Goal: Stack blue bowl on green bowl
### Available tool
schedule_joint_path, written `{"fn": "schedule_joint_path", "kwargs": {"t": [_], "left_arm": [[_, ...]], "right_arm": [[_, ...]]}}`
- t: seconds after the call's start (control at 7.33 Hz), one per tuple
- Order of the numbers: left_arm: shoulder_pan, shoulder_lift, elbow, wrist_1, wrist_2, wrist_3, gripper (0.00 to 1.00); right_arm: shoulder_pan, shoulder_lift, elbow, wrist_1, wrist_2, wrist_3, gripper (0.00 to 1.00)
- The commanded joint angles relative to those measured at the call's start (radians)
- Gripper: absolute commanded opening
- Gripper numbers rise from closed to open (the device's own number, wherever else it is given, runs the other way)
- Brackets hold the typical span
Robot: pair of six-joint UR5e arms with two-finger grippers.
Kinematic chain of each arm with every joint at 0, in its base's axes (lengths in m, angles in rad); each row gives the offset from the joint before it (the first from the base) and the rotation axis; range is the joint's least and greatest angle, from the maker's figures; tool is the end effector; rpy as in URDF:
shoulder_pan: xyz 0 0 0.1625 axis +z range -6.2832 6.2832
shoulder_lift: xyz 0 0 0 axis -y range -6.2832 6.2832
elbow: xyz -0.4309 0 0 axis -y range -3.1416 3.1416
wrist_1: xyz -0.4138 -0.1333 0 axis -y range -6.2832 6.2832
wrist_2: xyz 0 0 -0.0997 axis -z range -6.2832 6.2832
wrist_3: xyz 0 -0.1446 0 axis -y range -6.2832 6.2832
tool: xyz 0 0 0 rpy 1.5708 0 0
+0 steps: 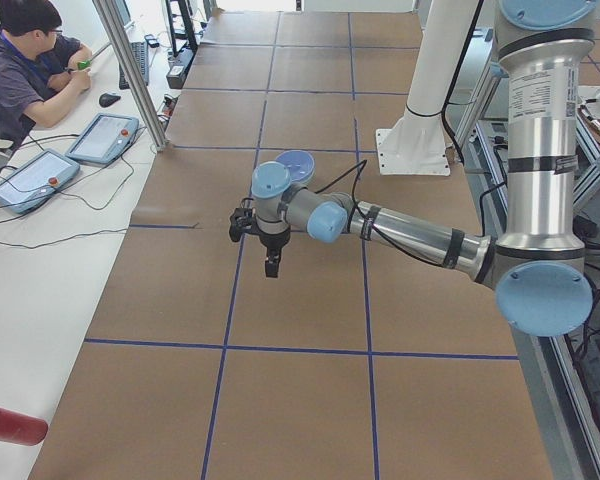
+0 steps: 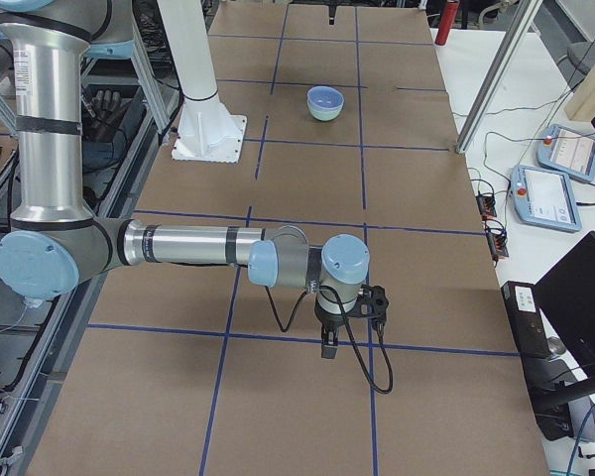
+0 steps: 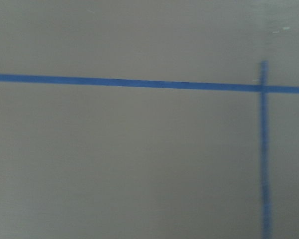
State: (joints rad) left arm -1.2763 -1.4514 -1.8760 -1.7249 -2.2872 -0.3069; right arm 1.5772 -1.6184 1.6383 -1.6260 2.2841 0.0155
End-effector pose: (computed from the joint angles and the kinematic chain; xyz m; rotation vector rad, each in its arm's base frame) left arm 0.1043 -0.4759 0.5835 0.1005 0.7738 0.1100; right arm 0.0418 -0.4887 0.6975 -0.0370 -0.7131 0.0336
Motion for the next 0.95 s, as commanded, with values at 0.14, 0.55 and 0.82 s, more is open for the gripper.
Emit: {"fn": "schedule_joint_path", "kwargs": {"t": [0.14,0.55,0.82], "left_arm": [[-0.191,0.086,0.073,0.054,0.002,0.426,1.0],[-0.314,0.104,0.081,0.13,-0.024,0.43,1.0],[-0.319,0.102,0.09,0.116,-0.052,0.425,1.0]], "right_arm": [[0.001,0.0,0.0,0.0,0.0,0.001,1.0],[0.001,0.0,0.0,0.0,0.0,0.0,1.0],[0.0,0.0,0.0,0.0,0.0,0.001,1.0]]}}
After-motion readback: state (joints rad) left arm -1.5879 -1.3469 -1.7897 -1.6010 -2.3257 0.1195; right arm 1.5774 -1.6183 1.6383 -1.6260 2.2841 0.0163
